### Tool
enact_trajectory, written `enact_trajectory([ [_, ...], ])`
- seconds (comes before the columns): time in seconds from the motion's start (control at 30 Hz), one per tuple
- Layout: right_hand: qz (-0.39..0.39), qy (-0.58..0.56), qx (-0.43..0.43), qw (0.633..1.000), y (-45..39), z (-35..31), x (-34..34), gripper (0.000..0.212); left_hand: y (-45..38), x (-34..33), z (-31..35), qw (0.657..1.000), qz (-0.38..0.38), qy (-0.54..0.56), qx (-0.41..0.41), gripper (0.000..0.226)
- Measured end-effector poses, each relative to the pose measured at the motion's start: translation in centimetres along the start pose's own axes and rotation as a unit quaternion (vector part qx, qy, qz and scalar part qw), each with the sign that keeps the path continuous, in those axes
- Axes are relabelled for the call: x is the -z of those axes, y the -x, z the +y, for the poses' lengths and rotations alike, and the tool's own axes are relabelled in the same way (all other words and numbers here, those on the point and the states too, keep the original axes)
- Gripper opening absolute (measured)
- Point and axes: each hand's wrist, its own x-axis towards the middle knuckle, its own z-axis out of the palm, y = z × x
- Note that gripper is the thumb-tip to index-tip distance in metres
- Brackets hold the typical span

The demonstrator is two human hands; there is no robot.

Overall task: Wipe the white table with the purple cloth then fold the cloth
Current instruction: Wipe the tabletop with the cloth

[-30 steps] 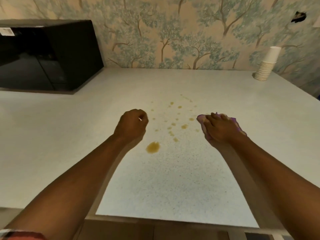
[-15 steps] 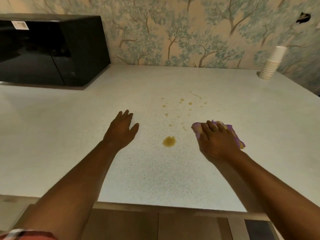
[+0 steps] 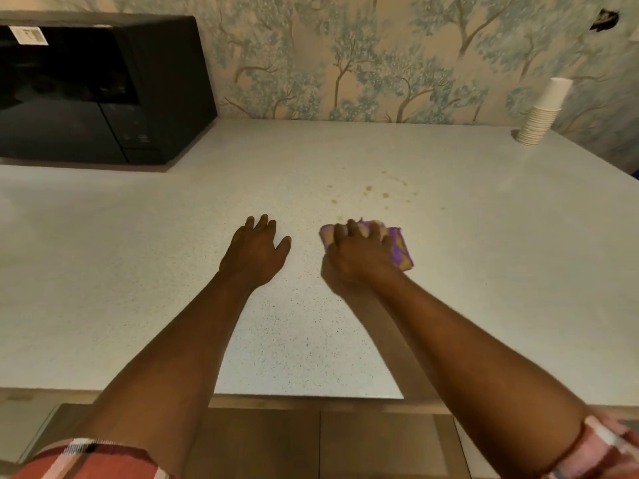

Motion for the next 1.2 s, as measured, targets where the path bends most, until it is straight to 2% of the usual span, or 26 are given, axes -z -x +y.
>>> enact_trajectory([
  [0.2, 0.043, 0.003, 0.016, 0.999, 5.3, 0.6, -3.7, 0.06, -0.7, 0.4, -0.2, 0.999, -0.034, -0.015, -0.021, 0.066],
  [0.3, 0.053, 0.017, -0.023, 0.998, 5.7, 3.5, -3.5, 0.061, -1.1, 0.2, -0.3, 0.999, -0.044, 0.002, -0.025, 0.068],
  [0.43, 0.055, 0.043, -0.1, 0.993, 2.3, 6.9, -1.4, 0.06, -1.1, -0.2, -0.4, 0.999, -0.031, 0.015, -0.027, 0.067],
  [0.57, 0.015, 0.052, -0.102, 0.993, -2.6, 5.8, 0.2, 0.06, -1.3, -0.5, -0.4, 0.999, -0.022, 0.009, -0.025, 0.067],
  [0.63, 0.023, 0.022, -0.087, 0.996, -4.2, 3.9, 0.7, 0.053, -1.6, -0.5, -0.2, 0.999, -0.02, 0.007, -0.024, 0.066],
  [0.73, 0.027, 0.0, -0.012, 1.0, -5.3, 1.5, 0.7, 0.047, -2.4, -0.6, 0.3, 1.0, -0.023, 0.001, -0.015, 0.066],
  [0.87, -0.033, 0.006, 0.082, 0.996, -4.7, 0.7, -0.5, 0.057, -3.4, -0.6, 1.2, 1.0, -0.021, 0.009, 0.006, 0.065],
  [0.97, -0.002, 0.019, 0.125, 0.992, -2.7, 3.3, -1.9, 0.059, -4.4, -0.7, 1.7, 1.0, -0.008, 0.025, 0.016, 0.064],
  [1.07, 0.029, 0.007, 0.099, 0.995, -0.8, 7.6, -2.2, 0.057, -5.5, -0.9, 1.6, 1.0, 0.002, 0.018, 0.017, 0.061],
  [1.2, 0.061, -0.003, -0.017, 0.998, -2.4, 13.2, 0.1, 0.052, -6.5, -1.4, 1.3, 0.999, -0.001, 0.015, 0.035, 0.062],
])
